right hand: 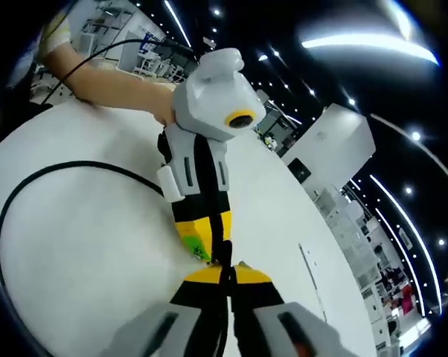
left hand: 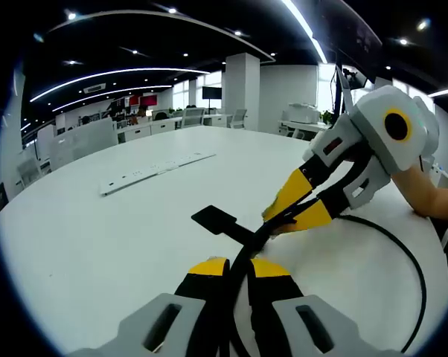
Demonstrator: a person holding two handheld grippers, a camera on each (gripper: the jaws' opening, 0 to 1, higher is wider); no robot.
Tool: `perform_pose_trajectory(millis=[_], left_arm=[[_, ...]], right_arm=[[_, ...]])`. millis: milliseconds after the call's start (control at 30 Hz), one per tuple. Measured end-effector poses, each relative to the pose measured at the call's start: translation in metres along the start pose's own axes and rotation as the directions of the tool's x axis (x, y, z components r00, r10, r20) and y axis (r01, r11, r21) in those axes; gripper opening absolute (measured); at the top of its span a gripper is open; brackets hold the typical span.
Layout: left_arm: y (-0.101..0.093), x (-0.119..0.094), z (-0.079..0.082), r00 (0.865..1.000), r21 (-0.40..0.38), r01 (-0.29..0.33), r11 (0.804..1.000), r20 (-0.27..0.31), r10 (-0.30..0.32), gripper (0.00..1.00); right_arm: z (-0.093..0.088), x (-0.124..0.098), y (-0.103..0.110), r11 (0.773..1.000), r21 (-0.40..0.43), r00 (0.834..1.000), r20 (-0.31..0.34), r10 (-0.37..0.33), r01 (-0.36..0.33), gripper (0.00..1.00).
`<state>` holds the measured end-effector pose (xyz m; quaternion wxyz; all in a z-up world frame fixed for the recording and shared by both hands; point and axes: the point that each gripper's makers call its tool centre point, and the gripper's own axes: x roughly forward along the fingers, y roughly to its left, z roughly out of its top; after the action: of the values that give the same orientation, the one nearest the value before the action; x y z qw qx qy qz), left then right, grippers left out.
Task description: Find the charging cable on the desk, coil it up and secure with Velcro.
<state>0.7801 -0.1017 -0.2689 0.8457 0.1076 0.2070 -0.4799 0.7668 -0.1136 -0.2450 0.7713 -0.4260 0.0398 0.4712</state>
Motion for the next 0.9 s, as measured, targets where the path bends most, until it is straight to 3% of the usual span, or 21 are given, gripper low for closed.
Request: perform_pose_trajectory(millis=[100,233,733,900], left_arm=[[0.000,0.000,0.000,1.000,0.013,0.003,1.000,-0.003,-0.003,0.11],[0.015,0.000,0.002,1.000,0.017,0.009,1.000,-0.003,-0.009,0.10],[0.015,-0.002,0.001,0.999,0.023,0.037,0.999,-0.017,-0.036,0.08],[0.011,-0.002,0.001,0.999,0.039,0.041,0.998,-0.015,-0.041,0.07]], right_arm=[[-0.003,0.000,-0.006,0.999,0.033,1.000,0.013,-0.017,0.017,0.05],[-0.007,0.003,-0.011,0.997,0.076,0.999,0.024,-0.035,0.033,0.05],[-0.023,0.023,-0.018,0.984,0.179,0.999,0.022,-0.031,0.026,0.05],[-0.029,0.023,-0.025,0.973,0.221,0.998,0.001,-0.060,0.058,0.05]])
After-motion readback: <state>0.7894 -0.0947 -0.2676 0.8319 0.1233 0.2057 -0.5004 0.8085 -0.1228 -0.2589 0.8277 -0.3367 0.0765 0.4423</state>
